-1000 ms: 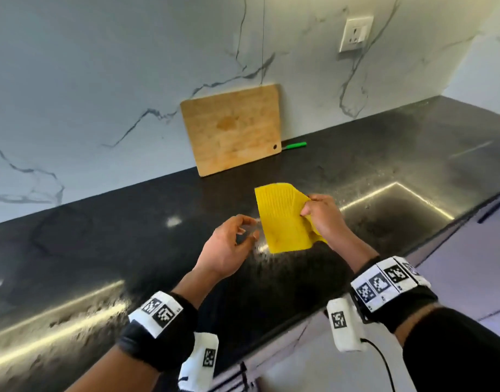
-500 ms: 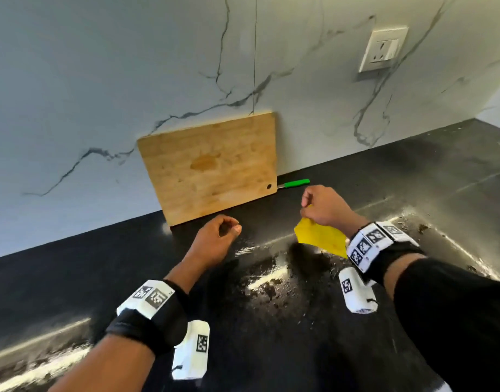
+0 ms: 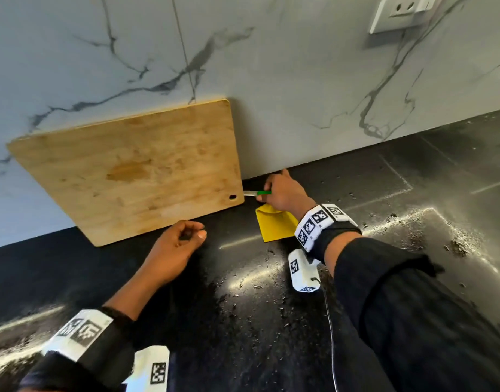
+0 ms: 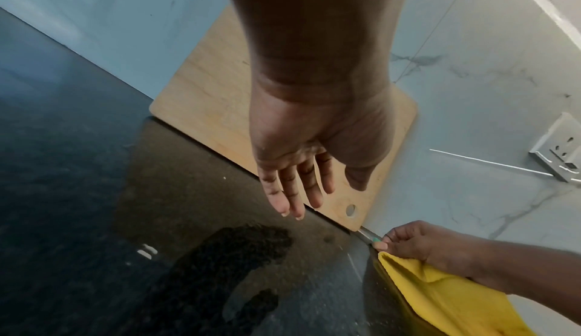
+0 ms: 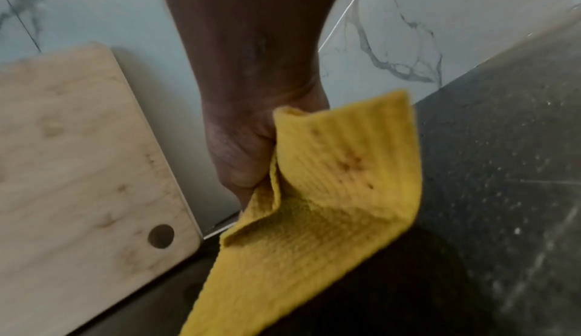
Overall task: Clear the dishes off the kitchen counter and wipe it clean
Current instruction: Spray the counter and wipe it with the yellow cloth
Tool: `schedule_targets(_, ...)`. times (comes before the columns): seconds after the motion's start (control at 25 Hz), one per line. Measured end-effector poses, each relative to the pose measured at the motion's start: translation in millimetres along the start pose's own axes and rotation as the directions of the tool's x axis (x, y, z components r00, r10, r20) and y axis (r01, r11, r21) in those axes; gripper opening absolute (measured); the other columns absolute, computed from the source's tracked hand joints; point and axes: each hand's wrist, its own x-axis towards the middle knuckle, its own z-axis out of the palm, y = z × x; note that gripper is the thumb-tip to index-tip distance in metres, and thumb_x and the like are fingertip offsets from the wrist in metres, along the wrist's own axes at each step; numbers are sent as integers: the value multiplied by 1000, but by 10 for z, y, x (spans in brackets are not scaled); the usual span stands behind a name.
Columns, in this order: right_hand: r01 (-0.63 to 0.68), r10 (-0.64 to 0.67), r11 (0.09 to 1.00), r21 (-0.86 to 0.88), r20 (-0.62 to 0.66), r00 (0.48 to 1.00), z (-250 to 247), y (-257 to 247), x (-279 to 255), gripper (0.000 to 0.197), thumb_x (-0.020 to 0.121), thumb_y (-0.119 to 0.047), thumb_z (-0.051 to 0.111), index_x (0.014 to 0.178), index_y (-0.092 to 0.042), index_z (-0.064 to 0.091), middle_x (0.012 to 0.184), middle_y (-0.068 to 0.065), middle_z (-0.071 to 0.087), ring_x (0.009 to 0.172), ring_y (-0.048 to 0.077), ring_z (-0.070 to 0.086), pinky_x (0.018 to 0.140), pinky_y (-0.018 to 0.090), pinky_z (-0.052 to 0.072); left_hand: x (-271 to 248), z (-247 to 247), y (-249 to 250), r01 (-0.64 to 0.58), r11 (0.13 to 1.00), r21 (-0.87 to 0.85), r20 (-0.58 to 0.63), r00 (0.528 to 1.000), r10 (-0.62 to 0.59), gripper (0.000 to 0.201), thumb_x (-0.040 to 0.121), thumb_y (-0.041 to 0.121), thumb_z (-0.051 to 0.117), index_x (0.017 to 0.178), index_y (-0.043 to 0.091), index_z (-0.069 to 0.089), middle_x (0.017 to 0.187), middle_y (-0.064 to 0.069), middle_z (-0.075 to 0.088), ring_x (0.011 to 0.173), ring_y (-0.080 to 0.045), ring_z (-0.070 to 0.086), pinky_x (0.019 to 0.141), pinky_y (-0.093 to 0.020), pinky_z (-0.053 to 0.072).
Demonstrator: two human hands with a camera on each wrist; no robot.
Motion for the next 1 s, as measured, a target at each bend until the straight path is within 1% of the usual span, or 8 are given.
schedule_targets(0.16,-59,64,996,-64,92,994,-152,240,-153,45,86,-40,69,116,-8,57,116,14,60,110,32,58,86,36,45,39,-49,-50,-2,999,-48,-94,996,-3,13,93,29,63,106,31,64,108,5,69,101,-20,66,93,-41,50)
schedule_targets(0.28,-67,58,932,355,36,998,-271,468,-360,33,89,-35,69,95,-2,67,75,6,58,71,17,56,66,29,41,77,-235,-158,-16,999,-51,-278,961,2,9,93,33,63,102,35,63,109,8,67,98,-20,67,86,-45,55)
schedule_targets(0.4,113,-9,665,739,-143,990,-312,138,-465,29,94,-27,63,101,1,70,81,10,61,69,12,53,56,17,45,38,-452,-251,1,992,128,-556,828,70,17,93,39,62,105,28,59,117,-1,60,93,-21,64,72,-38,51)
schedule_targets(0.52,190,-107,633,751,-158,982,-163,-405,-338,35,92,-33,65,114,-6,66,104,7,65,87,14,62,75,21,53,62,-759,-451,77,985,156,-743,666,65,32,84,61,58,107,39,51,131,-16,47,106,-29,55,88,-48,48)
schedule_targets(0.6,164,-111,581,797,-122,986,-17,-648,-272,31,93,-28,65,113,-4,64,104,6,63,84,10,60,73,16,51,174,-965,-647,190,974,126,-790,613,-17,47,73,83,51,104,47,49,128,-30,47,112,-45,52,92,-60,46)
schedule_targets(0.68,139,-91,514,847,-107,990,75,-781,-270,28,93,-24,65,109,-1,64,97,5,60,79,8,56,67,15,50,195,-1057,-659,211,974,81,-751,655,-80,40,76,75,59,100,44,54,131,-21,49,116,-46,49,94,-62,44)
schedule_targets(0.8,111,-50,479,871,-99,994,78,-841,-327,29,91,-25,67,111,-3,65,95,2,62,85,11,57,80,24,50,199,-1146,-578,45,998,41,-673,740,-6,26,86,40,69,102,21,62,120,-14,59,110,-35,57,94,-49,47)
schedule_targets(1.0,181,-95,566,805,-155,983,176,-1136,-662,26,90,-32,68,100,-8,69,88,4,65,84,16,59,80,33,50,-326,-1439,-748,25,999,-27,-776,629,-37,27,81,45,70,94,26,56,111,-12,62,100,-31,60,90,-50,51)
